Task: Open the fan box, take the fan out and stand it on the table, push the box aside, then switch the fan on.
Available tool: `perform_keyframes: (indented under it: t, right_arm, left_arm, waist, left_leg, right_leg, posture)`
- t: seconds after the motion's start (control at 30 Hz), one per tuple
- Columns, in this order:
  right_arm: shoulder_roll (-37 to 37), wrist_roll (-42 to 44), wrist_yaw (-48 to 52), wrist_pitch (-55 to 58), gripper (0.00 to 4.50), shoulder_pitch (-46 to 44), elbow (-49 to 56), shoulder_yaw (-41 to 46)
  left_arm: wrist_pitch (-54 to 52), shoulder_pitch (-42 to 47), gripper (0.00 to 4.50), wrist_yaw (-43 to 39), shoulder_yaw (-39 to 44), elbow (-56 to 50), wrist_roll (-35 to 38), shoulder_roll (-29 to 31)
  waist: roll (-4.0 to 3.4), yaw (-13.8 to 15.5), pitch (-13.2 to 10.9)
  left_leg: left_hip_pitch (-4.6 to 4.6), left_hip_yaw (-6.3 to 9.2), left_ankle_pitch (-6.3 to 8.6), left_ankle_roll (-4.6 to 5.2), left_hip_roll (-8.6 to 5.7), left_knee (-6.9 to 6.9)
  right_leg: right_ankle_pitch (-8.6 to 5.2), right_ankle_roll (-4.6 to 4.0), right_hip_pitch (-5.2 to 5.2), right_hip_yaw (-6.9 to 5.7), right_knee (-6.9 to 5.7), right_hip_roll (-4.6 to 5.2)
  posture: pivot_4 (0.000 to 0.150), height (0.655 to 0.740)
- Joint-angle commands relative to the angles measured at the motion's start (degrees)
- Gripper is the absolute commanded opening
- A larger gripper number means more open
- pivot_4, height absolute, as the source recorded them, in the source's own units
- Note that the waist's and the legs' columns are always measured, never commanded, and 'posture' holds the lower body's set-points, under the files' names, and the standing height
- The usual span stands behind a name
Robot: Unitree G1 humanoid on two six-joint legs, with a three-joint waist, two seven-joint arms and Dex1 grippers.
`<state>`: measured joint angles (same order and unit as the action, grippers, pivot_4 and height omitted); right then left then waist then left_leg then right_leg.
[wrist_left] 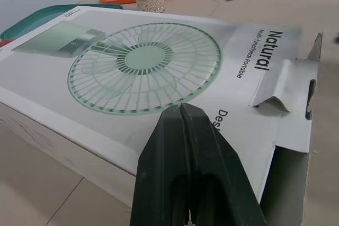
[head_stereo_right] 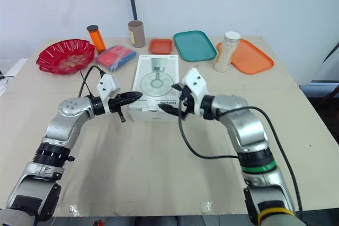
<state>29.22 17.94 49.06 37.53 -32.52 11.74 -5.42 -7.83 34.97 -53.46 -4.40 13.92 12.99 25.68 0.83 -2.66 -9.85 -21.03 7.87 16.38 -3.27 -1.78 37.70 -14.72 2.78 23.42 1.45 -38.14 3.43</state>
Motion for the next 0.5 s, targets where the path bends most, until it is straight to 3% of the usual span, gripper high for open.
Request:
perform_keyframes:
  t: [0.03, 0.5]
  right_arm:
    - [3.1, 5.2, 4.5, -1.3, 4.50, 4.6, 7.4, 3.6]
    - [4.6, 2.0, 2.5, -5.1, 4.50, 12.2, 5.1, -0.6]
  left_arm:
    - [-0.4, 0.0, 0.08, -0.7, 0.1, 0.3, -0.2, 0.6]
    - [0.6, 1.5, 0.08, -1.3, -0.2, 2.0, -0.9, 0.3]
  waist:
    - [-0.01, 0.0, 0.0]
    - [0.00, 0.0, 0.0]
  left_leg:
    - [0.01, 0.00, 0.00, 0.00, 0.00, 0.01]
    - [0.05, -0.02, 0.00, 0.00, 0.02, 0.05]
  right_leg:
    - [0.00, 0.00, -0.01, 0.00, 0.00, -0.01]
    - [0.00, 0.00, -0.06, 0.00, -0.01, -0.03]
  posture:
    - [0.150, 0.7400]
    - [0.150, 0.7400]
